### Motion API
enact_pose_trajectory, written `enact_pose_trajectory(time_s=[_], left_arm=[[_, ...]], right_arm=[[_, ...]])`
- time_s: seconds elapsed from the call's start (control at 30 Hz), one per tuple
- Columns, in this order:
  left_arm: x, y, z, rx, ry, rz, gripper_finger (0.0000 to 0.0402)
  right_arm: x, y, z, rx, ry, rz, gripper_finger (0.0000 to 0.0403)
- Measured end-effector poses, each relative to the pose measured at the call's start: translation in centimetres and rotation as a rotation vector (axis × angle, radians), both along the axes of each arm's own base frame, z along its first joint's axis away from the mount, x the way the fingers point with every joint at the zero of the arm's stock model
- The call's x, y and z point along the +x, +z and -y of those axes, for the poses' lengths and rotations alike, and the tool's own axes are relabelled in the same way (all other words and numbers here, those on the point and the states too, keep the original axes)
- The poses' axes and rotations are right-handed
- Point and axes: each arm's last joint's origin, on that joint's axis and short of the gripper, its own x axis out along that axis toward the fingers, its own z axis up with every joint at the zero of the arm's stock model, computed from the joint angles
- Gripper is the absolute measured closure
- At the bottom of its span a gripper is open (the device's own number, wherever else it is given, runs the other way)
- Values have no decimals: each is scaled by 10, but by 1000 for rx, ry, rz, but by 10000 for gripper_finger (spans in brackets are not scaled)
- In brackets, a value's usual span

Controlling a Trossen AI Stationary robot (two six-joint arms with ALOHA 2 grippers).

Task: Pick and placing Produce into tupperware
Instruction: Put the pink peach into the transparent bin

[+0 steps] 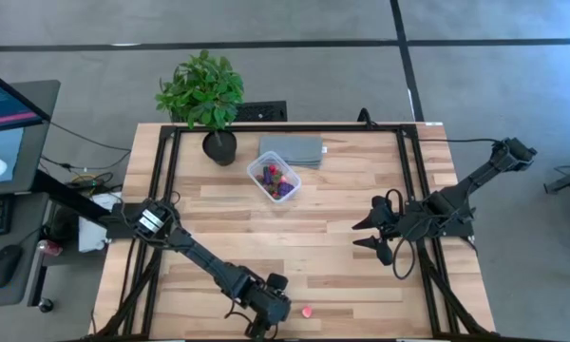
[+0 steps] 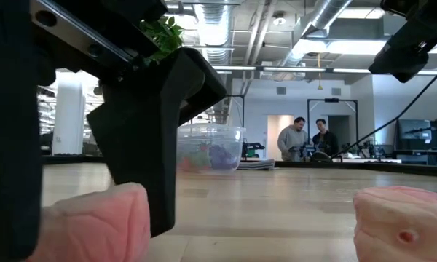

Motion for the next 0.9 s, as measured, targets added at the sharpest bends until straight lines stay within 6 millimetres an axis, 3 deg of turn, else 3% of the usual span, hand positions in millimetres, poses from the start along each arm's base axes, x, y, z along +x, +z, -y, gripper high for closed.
enact_pose_trajectory(time_s=[0.43, 0.9], left_arm=[[2, -10, 1, -16, 37, -37, 239], [3, -8, -5, -21, 146, -66, 283]], right_arm=[[0, 0, 0, 5, -3, 0, 155], [0, 0, 0, 4, -1, 0, 155]])
